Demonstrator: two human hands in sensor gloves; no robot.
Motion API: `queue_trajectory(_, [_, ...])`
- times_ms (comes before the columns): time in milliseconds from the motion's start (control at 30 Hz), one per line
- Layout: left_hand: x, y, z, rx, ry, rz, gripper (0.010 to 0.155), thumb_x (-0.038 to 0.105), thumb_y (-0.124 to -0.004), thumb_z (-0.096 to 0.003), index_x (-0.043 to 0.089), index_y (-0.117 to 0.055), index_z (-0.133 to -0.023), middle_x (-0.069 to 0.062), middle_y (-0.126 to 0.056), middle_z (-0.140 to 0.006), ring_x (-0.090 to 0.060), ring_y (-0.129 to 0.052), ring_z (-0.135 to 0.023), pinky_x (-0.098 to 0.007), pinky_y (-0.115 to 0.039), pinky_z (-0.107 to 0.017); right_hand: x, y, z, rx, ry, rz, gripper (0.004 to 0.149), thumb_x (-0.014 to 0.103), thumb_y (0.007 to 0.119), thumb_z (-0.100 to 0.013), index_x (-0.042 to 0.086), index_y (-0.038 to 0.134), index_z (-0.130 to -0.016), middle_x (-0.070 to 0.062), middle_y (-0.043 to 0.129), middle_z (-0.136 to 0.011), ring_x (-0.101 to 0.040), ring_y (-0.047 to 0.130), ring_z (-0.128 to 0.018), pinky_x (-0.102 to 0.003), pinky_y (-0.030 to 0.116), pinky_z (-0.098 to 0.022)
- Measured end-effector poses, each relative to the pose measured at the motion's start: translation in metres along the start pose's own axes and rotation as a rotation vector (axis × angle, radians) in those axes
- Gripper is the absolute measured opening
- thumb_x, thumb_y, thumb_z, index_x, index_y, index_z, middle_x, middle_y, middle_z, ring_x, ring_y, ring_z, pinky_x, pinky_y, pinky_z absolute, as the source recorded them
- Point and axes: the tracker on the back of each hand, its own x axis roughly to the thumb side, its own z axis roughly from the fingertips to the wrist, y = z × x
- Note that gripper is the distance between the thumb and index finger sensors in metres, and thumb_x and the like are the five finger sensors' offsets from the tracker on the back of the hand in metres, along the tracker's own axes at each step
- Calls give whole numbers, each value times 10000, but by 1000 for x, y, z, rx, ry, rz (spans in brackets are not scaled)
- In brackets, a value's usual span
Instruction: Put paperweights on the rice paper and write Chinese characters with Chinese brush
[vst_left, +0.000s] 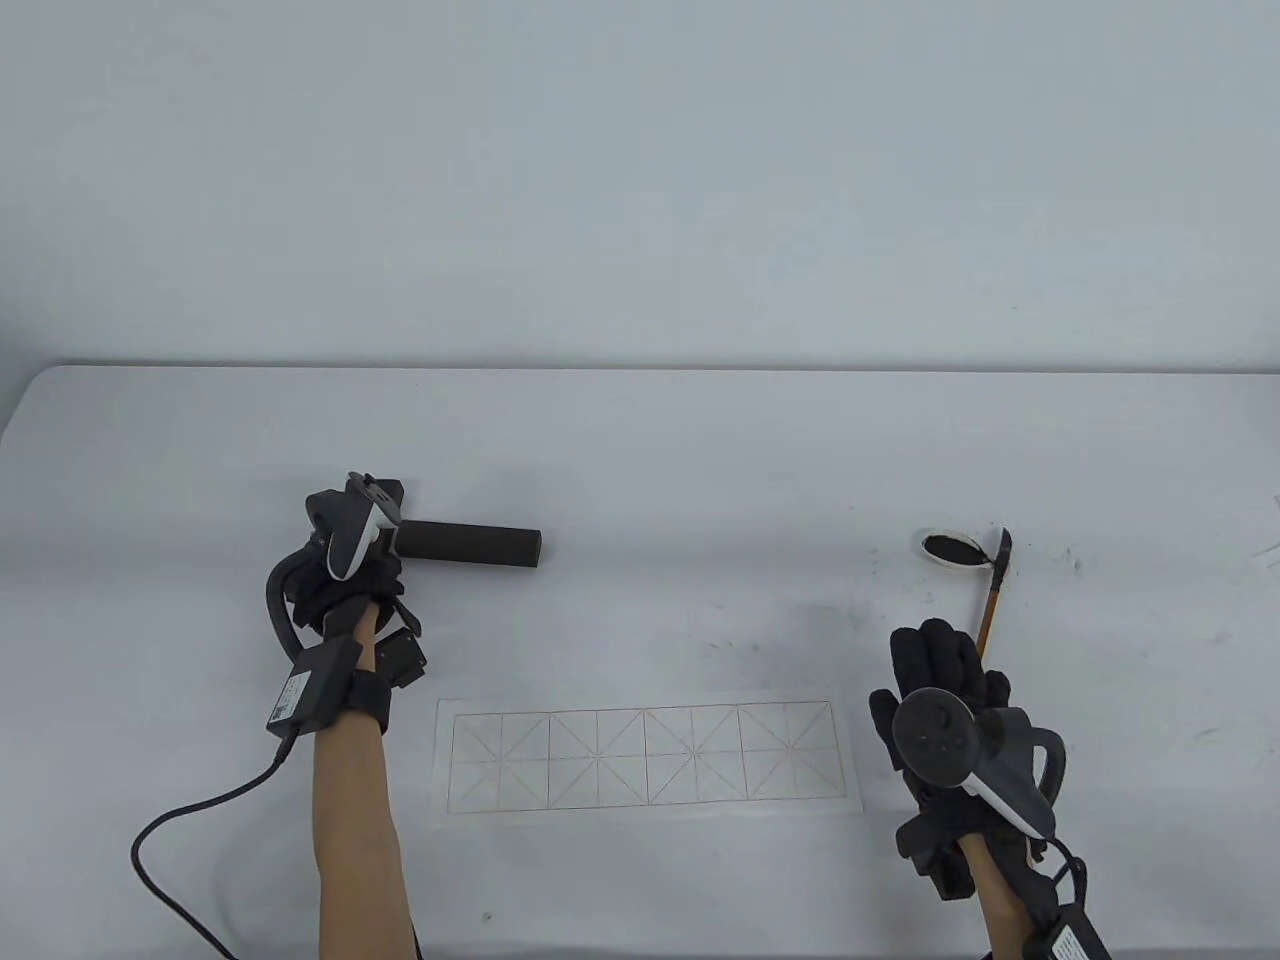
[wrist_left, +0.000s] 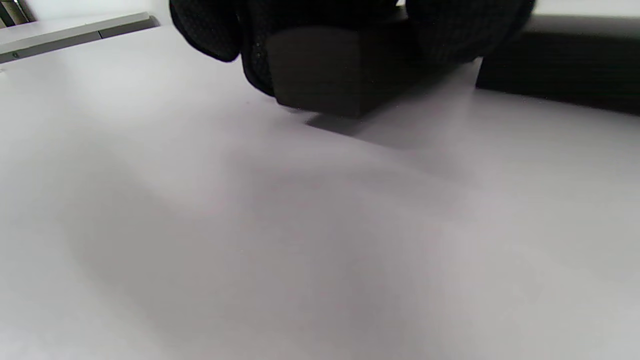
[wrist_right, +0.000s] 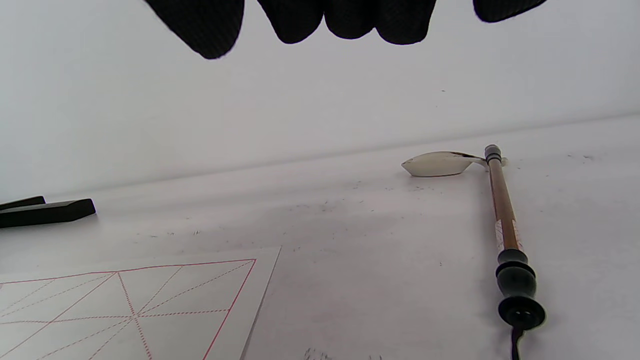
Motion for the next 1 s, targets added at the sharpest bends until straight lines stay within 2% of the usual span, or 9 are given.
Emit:
queue_trajectory(133, [-12, 11, 15, 116, -55, 19, 768, 608, -648, -491, 304, -481, -1177, 17, -651, -1084, -168, -783, -872, -427, -596, -849, -1, -1, 0, -9, -1, -6, 649, 338, 634, -585, 27, 391, -1101, -297, 313, -1134, -515, 398, -1034, -739, 431, -649])
queue_trajectory(300, [-28, 21, 46, 268, -180, -8, 776, 609, -668, -461, 236, -593, -1138, -33, -756, -1002, -177, -878, -755, -437, -699, -755, -1, -1, 1, -21, -6, -9, 648, 338, 634, -585, 27, 394, -1100, -296, 318, -1133, -516, 401, -1033, -739, 433, -649])
queue_trajectory(567, [-54, 12, 103, 260, -255, -32, 780, 614, -677, -456, 217, -628, -1125, -47, -789, -974, -153, -930, -716, -416, -750, -714, -2, -1, 1, -25, -4, -17, 646, 337, 635, -584, 29, 398, -1099, -292, 322, -1134, -513, 406, -1034, -735, 438, -651])
queue_trajectory(800, [-69, -20, 148, 218, -302, -83, 783, 612, -673, -460, 201, -632, -1125, -52, -793, -967, -148, -937, -705, -411, -758, -705, -1, 0, 2, -18, -19, -23, 645, 338, 635, -583, 30, 398, -1099, -295, 323, -1132, -512, 407, -1034, -734, 442, -651])
queue_trajectory(1000, [-74, -47, 170, 106, -334, -124, 779, 609, -670, -464, 199, -630, -1125, -55, -791, -966, -149, -937, -706, -410, -756, -706, 0, 0, 3, -20, -34, -36, 646, 338, 634, -584, 30, 396, -1099, -293, 323, -1133, -512, 408, -1033, -731, 444, -652])
